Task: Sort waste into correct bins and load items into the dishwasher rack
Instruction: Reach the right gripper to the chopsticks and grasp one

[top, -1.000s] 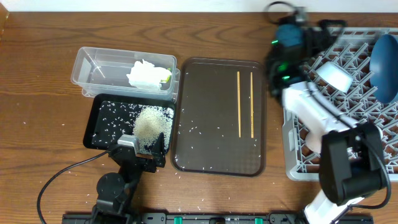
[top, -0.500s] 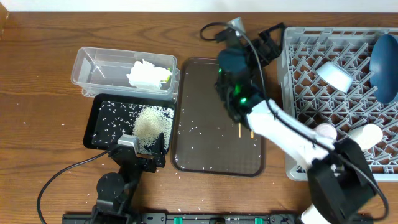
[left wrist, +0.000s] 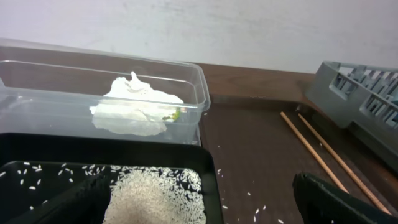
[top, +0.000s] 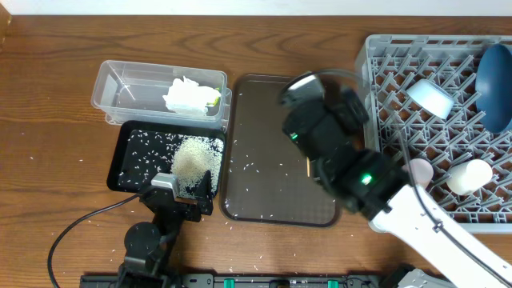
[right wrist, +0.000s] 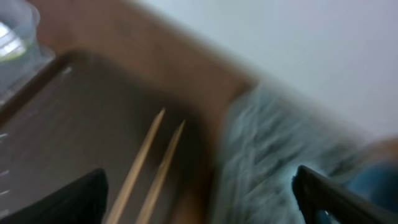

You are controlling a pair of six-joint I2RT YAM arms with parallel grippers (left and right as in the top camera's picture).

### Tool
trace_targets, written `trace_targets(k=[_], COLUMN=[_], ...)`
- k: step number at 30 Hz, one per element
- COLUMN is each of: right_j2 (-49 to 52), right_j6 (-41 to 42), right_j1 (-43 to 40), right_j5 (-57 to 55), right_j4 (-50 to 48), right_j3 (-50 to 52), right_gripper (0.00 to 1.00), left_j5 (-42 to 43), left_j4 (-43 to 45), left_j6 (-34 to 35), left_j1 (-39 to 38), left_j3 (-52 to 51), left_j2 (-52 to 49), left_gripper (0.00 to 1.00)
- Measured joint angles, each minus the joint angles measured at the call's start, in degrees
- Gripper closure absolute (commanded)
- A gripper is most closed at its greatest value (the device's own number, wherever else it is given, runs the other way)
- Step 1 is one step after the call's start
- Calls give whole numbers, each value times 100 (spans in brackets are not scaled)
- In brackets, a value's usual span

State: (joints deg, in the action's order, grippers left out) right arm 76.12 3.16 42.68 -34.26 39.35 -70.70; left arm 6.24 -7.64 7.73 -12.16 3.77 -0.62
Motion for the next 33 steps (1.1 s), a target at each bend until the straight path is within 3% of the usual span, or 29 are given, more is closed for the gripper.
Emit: trace_targets(k=[4,10,15,25,33], right_j2=[295,1196,1954,3187,3600], right_j6=[1502,2312,2529,2618,2693], right_j1=[-914,-1733,-1856,-1856,-1849], right_j5=[1412,2787,3482,3814,3617], right_j4=[789,636,151,-638,-758], right_j3=[35,37,37,42,39], right_gripper=[24,37,50,55,80], left_j5=[2,0,2,2,2], left_j4=[2,2,2,2,2], left_j6=[2,2,2,2,2], left_j1=[0,0,0,0,0], left_j3=[0,0,0,0,0], left_j2=[0,0,0,0,0], left_gripper=[4,4,4,4,4])
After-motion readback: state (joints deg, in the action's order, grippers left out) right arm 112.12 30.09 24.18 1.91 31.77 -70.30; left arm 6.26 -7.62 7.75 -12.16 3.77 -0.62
